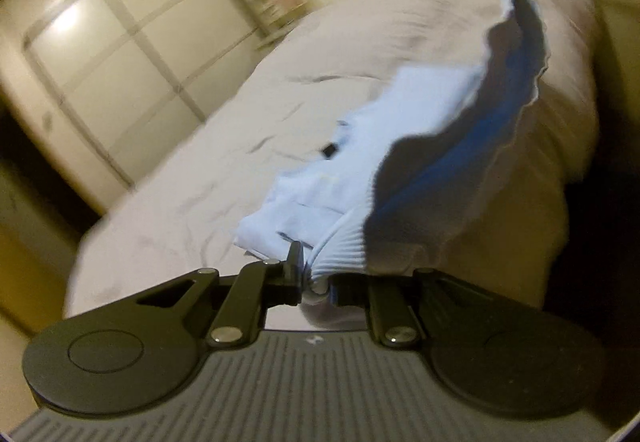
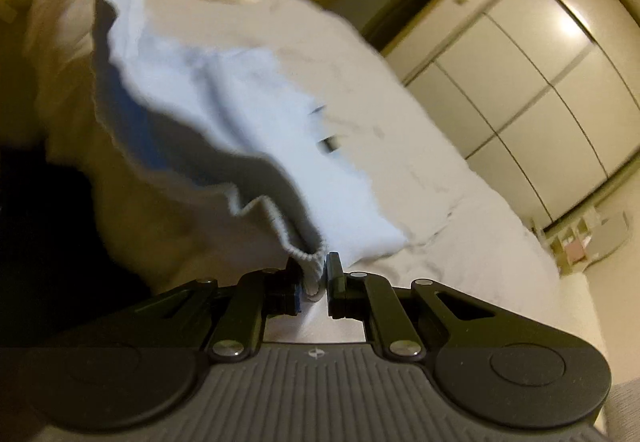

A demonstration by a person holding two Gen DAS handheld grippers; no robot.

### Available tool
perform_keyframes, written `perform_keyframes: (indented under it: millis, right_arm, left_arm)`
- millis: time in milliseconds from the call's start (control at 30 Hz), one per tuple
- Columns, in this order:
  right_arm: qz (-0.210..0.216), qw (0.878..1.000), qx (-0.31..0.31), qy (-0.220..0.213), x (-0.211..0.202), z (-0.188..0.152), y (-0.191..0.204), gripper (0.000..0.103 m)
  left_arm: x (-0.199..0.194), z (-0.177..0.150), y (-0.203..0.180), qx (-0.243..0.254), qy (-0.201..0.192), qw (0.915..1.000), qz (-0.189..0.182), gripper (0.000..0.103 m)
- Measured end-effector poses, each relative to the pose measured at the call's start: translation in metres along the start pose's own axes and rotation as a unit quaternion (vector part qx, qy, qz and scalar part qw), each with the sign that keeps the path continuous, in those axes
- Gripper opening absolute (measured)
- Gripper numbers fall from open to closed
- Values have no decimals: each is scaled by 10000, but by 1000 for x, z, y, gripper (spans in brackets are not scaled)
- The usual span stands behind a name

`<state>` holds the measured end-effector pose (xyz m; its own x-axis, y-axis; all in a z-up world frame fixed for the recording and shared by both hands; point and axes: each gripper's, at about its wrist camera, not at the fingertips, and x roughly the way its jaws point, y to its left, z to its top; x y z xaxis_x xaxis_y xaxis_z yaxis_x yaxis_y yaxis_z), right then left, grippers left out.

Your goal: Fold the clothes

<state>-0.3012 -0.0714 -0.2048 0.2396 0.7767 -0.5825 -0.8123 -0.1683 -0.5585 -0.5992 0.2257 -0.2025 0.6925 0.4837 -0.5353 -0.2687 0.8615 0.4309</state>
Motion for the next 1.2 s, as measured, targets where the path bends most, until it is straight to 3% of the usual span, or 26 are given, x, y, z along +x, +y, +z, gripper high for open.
perform_keyframes:
  millis: [100,167,200,267,333,433,533,567,600,700,833,900,1000,1067,1133,1167,1200]
  right_arm:
    - [15,9981,617,-78,48,20,-63,9]
    - [129,9928,1189,-7,91,25,-102,12]
    - [270,9869,1585,149,115,22,-117,18]
    - [314,9672,2437,641,165,12,-141,31]
    - [478,9469,3015,1005,200,-2,-152,30]
    - [955,9169,3792,803,208,-25,-161,34]
    - [1417,8794,4522,452,201,-47,-169,38]
    - [1565,8663,4730,357,198,-52,-172,42]
    - [1686,8552,4893,288,198,-56,-174,46]
    - [1751,8534,4893,404,219,-55,-172,51]
    - [1835,8557,4800,609,238,-55,-163,49]
    - [1833,8653,4617,668,238,-52,-155,35]
    - [1691,8801,4384,685,236,-49,-150,34]
    - [1560,8924,4172,729,236,-44,-147,33]
    - [1325,9142,3757,743,231,-35,-140,22]
    - [1163,9295,3427,713,226,-28,-134,2]
    - [999,9421,3135,656,220,-21,-129,1]
  left_arm:
    - [72,22,53,-1025,325,9941,-166,14]
    - [125,25,81,-1759,761,9811,-260,23]
    - [146,21,94,-2197,979,9702,-288,25]
    - [180,12,116,-2982,1301,9449,-376,29]
    - [187,-3,128,-3532,1305,9247,-570,31]
    - [185,-25,137,-4186,1187,8957,-916,34]
    - [178,-43,139,-4678,947,8686,-1333,51]
    - [179,-47,139,-4777,917,8627,-1384,52]
    - [182,-47,138,-4796,946,8616,-1368,52]
    - [192,-46,133,-4652,1123,8690,-1256,36]
    - [199,-45,120,-4368,1154,8845,-1162,34]
    - [200,-44,118,-4255,1160,8905,-1118,36]
    - [203,-45,113,-4135,1217,8962,-1054,35]
    - [200,-41,106,-3847,1223,9110,-846,14]
    - [193,-33,98,-3467,1120,9291,-631,5]
    - [188,-28,94,-3287,1012,9375,-535,5]
    - [181,-23,91,-3104,893,9455,-412,5]
